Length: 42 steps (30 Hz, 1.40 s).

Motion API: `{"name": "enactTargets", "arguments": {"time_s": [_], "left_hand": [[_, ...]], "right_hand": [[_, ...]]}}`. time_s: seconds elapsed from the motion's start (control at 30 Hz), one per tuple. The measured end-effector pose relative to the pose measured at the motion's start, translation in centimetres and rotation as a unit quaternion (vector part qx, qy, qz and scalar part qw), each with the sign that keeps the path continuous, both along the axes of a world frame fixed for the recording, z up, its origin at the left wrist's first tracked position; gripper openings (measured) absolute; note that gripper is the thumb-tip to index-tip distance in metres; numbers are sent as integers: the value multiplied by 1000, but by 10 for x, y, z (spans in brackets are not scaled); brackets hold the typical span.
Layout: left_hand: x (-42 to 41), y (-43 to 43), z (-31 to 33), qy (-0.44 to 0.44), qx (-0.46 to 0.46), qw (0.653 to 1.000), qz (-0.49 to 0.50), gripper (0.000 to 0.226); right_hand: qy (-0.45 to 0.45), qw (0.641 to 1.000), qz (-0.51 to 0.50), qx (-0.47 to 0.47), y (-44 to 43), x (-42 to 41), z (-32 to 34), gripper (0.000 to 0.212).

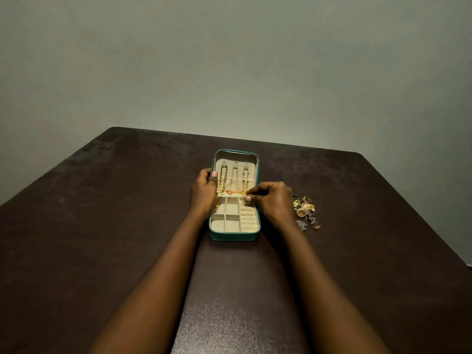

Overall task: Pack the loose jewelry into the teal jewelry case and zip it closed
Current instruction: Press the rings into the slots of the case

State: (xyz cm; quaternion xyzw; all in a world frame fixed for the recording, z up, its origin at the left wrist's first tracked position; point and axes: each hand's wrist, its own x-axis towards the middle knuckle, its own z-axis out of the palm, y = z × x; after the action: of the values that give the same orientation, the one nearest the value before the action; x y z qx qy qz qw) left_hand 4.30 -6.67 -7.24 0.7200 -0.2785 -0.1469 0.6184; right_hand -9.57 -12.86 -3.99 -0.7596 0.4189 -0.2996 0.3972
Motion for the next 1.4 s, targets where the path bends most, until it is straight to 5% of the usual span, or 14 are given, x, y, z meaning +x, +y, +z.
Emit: {"name": "enactTargets", "arguments": {"time_s": [0.53,1.4], "left_hand": [[2,-1,-2,19,-16,1000,-15,26],[4,-2,-2,25,-23,999,-14,26]], "right_hand": [[59,994,35,-83,3,0,1,15],[8,999,6,-34,-6,-1,-4,11]]}}
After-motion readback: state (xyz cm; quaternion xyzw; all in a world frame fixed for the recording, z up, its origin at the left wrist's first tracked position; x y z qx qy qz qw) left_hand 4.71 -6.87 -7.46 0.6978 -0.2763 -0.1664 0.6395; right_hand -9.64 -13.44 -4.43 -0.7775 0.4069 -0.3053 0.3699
